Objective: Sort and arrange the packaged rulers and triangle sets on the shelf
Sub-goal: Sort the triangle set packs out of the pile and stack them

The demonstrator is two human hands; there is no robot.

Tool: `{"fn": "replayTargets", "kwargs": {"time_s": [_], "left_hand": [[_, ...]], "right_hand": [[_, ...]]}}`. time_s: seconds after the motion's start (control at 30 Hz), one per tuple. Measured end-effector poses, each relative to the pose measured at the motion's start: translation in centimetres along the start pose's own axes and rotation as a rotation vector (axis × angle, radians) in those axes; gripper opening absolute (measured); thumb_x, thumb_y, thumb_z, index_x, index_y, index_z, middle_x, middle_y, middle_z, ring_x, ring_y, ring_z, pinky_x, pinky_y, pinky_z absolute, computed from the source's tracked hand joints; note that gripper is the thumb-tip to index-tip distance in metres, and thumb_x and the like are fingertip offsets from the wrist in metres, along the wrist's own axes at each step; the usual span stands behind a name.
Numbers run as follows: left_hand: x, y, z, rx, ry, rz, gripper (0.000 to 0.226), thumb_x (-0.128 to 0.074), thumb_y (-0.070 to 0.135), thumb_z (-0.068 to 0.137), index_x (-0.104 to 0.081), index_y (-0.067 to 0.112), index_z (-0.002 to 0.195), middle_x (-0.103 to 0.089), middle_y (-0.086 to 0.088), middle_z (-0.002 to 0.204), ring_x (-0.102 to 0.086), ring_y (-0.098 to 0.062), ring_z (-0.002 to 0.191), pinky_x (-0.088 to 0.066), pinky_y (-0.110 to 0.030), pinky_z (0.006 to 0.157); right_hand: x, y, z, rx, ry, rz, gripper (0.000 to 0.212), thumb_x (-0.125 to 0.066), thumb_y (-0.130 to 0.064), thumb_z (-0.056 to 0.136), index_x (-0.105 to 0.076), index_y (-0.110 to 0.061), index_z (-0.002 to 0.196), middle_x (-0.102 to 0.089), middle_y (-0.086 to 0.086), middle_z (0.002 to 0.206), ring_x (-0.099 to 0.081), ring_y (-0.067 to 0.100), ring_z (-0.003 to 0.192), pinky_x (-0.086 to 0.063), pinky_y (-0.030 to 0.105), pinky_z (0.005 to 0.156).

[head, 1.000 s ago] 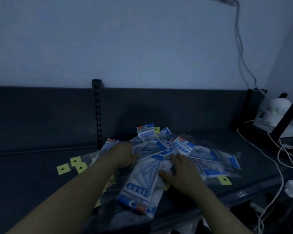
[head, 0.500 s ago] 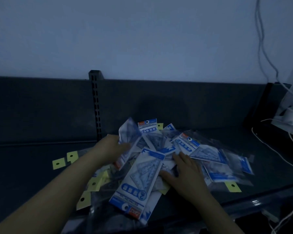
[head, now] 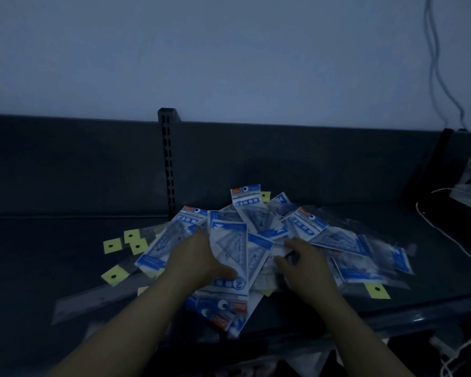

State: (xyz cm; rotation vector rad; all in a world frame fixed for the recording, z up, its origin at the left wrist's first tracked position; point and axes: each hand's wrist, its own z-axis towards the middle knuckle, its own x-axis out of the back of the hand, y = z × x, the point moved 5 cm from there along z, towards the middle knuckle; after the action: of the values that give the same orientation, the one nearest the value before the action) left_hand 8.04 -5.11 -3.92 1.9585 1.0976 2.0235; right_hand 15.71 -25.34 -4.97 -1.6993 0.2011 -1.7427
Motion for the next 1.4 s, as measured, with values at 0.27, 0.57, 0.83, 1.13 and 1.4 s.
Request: {"fn": "replayTargets", "kwargs": {"time_s": [0.27,0.57,0.83,1.13,1.4], "left_hand": [[-0.5,0.7,-0.1,-0.016,-0.077,-0.089,0.058,-0.088,0.031,0.063,-0.050,0.015,0.103,-0.052,0.003,0.092,-0.049,-0.013,0.082,-0.032,-0.018,0.050],[-0.8,1.6,-1.0,0.006,-0.071,-0.002,0.094,-0.079,0.062,0.059,-0.042,0.010,0.128,-0.054,-0.006,0.116,-0.054,-0.016,0.092,-0.044,-0.025,0.063],[-1.4,2.1,-0.5,-0.017,-0.111,0.024,0.095,-0.085,0.049,0.060,-0.039,0.013,0.135,-0.046,-0.001,0.138,-0.045,-0.020,0.124,-0.038,-0.024,0.087],[-0.7,0.1,0.2,0.079,-0.176,-0.395,0.050,-0.088,0.027,0.064,-0.056,0.019,0.101,-0.059,0.009,0.098,-0.053,-0.003,0.078,-0.044,-0.021,0.067],[-0.1,-1.3,1.0,0.120,-0.004,-0.732,0.028,-0.083,0.007,0.070,-0.066,0.006,0.092,-0.073,-0.010,0.096,-0.067,-0.026,0.087,-0.059,-0.033,0.072]], "right_hand": [[2.4,-0.8,4.3,-0.063,0.031,0.034,0.045,-0.059,-0.030,0.092,-0.054,-0.008,0.130,-0.058,0.010,0.130,-0.054,0.027,0.116,-0.044,0.039,0.094],[0.3,-1.0,8.6,-0.037,-0.011,-0.043,0.055,-0.067,-0.054,0.078,-0.060,-0.021,0.121,-0.064,0.004,0.114,-0.056,0.025,0.106,-0.048,0.036,0.083],[-0.7,-0.6,10.5,-0.070,-0.039,0.166,0.062,-0.079,-0.039,0.072,-0.057,-0.013,0.124,-0.061,0.007,0.124,-0.060,0.024,0.108,-0.050,0.040,0.091],[1.1,-0.3,10.8,-0.130,0.090,0.416,0.025,-0.057,-0.010,0.092,-0.063,-0.003,0.115,-0.066,0.013,0.101,-0.061,0.022,0.086,-0.052,0.039,0.082],[2.5,-0.2,5.5,-0.172,0.064,0.532,0.035,-0.054,-0.004,0.090,-0.056,-0.010,0.124,-0.059,0.005,0.102,-0.056,0.015,0.079,-0.049,0.030,0.066]]}}
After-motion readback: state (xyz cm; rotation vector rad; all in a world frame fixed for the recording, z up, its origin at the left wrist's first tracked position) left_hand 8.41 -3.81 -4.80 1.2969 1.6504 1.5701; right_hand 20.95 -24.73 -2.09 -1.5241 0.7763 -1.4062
